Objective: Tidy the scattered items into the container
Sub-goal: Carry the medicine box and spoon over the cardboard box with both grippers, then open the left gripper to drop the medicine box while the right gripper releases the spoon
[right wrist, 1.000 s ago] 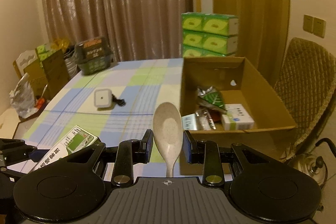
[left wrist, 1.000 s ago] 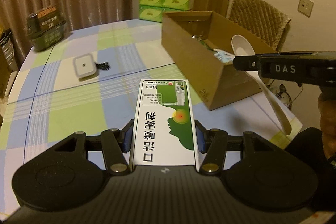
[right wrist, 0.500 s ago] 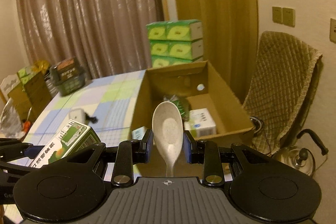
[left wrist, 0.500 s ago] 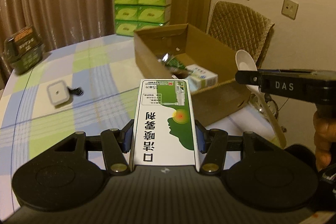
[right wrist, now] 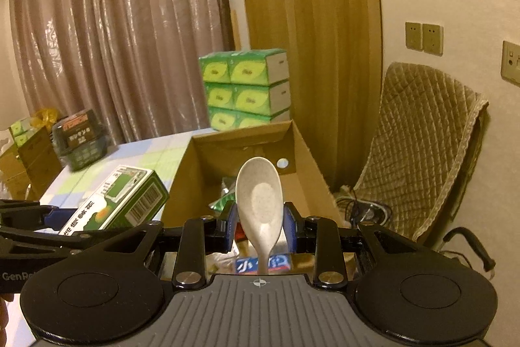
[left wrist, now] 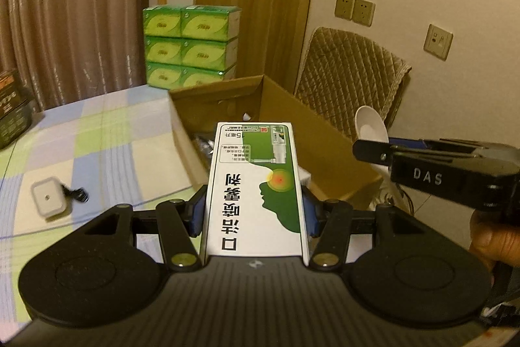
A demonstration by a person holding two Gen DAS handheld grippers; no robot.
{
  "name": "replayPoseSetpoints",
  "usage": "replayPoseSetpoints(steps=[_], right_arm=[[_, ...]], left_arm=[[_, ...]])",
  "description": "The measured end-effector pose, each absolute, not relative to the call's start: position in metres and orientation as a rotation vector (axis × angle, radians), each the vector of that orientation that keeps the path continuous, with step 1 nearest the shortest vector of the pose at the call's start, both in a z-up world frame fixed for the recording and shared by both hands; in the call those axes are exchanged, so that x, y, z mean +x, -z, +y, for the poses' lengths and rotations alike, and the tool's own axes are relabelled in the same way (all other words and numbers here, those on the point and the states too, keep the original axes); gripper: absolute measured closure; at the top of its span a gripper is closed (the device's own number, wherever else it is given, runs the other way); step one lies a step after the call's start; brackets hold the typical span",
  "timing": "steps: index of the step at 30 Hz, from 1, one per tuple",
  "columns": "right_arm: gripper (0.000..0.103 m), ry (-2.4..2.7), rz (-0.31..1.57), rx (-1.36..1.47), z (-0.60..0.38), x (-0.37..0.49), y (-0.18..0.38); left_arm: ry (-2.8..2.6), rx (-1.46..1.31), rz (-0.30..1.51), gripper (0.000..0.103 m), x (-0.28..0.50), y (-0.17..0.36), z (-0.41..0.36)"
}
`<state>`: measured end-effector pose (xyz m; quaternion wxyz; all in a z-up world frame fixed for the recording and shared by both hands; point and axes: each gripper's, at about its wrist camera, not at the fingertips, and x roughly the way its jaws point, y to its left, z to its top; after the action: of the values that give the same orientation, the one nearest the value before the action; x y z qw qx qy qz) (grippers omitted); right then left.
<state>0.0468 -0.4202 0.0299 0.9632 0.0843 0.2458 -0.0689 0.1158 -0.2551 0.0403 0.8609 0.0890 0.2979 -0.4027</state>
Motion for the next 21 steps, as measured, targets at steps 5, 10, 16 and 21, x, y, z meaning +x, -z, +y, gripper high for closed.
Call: replayPoseSetpoints(steps=[5,10,16,21], right_arm=[[0.076,0.144,0.504,0.163,-0.428,0.061,-0.029],[0.076,0.146,0.513,0.160,-0.435,0.075,-0.025],[0.076,0.154,0.521,0.160,-0.445,0.086,-0.020],[0.076,0.155,0.526,0.159,-0.450,0.092,-0.017]], left_arm=[[0.858,0.178,0.630,0.052,0.130,-0.038,-0.275],[0.862,0.162,0.647,0.052,0.143,-0.032,-0.291],[0.872,0.151,0.661,0.052,0.155,-0.025,-0.306],[0.873,0.143,0.671,0.052,0.163,-0.020,-0.313]])
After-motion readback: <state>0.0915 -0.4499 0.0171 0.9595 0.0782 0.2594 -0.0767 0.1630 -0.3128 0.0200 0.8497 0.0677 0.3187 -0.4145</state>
